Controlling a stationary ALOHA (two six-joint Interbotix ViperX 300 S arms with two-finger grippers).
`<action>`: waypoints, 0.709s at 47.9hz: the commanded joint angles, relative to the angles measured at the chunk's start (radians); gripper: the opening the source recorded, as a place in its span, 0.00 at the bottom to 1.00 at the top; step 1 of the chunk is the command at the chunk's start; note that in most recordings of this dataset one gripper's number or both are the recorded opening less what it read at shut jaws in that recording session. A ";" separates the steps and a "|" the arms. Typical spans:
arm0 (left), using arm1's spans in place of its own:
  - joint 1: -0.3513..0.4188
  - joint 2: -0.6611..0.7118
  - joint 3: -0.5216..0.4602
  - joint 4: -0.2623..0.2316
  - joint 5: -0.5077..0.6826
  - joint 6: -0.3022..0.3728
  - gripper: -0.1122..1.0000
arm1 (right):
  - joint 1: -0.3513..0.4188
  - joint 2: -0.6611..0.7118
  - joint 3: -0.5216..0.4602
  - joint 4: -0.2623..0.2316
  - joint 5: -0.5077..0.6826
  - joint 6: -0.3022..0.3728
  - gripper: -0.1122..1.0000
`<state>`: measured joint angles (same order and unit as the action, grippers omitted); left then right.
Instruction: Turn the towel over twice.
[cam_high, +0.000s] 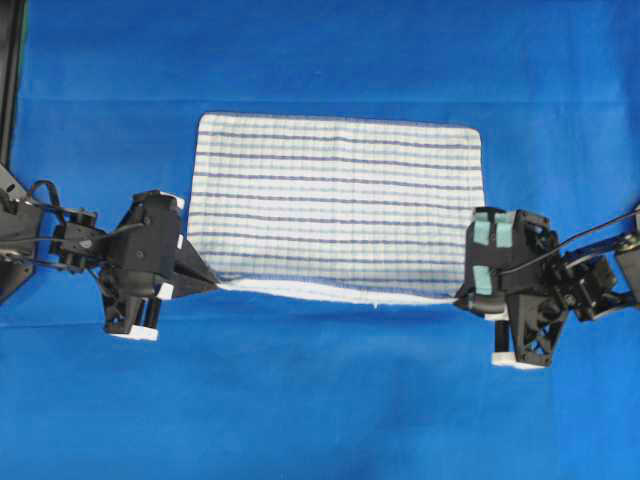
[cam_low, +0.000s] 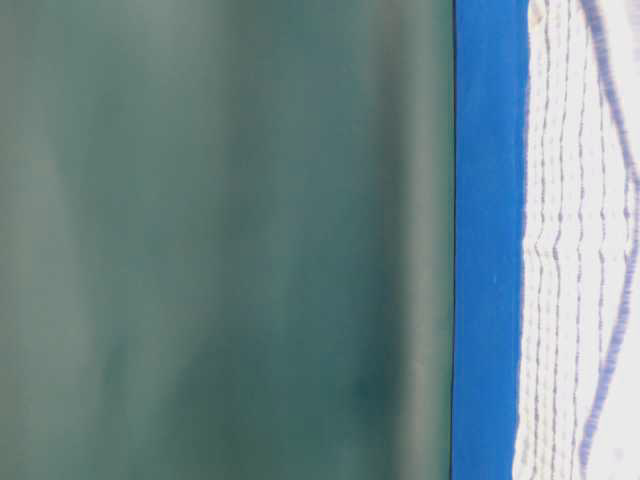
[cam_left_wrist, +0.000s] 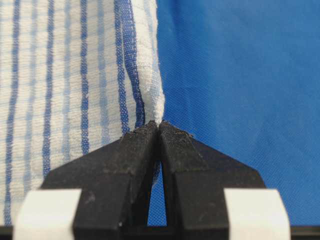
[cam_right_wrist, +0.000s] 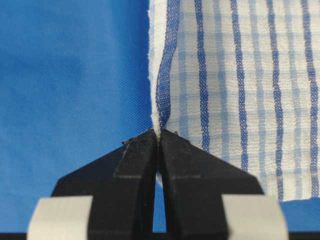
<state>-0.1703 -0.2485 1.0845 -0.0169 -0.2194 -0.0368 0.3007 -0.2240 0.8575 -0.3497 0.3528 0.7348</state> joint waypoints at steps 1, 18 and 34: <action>-0.003 0.011 -0.023 -0.002 -0.011 -0.002 0.11 | 0.002 0.015 -0.020 0.002 -0.018 0.002 0.12; -0.020 0.043 -0.032 -0.002 -0.009 -0.008 0.13 | 0.003 0.107 -0.028 0.003 -0.038 0.002 0.12; -0.069 0.064 -0.071 -0.002 0.032 -0.023 0.85 | 0.005 0.106 -0.035 0.003 -0.037 0.002 0.68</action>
<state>-0.2378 -0.1764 1.0354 -0.0169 -0.1979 -0.0583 0.3007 -0.1058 0.8452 -0.3482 0.3191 0.7348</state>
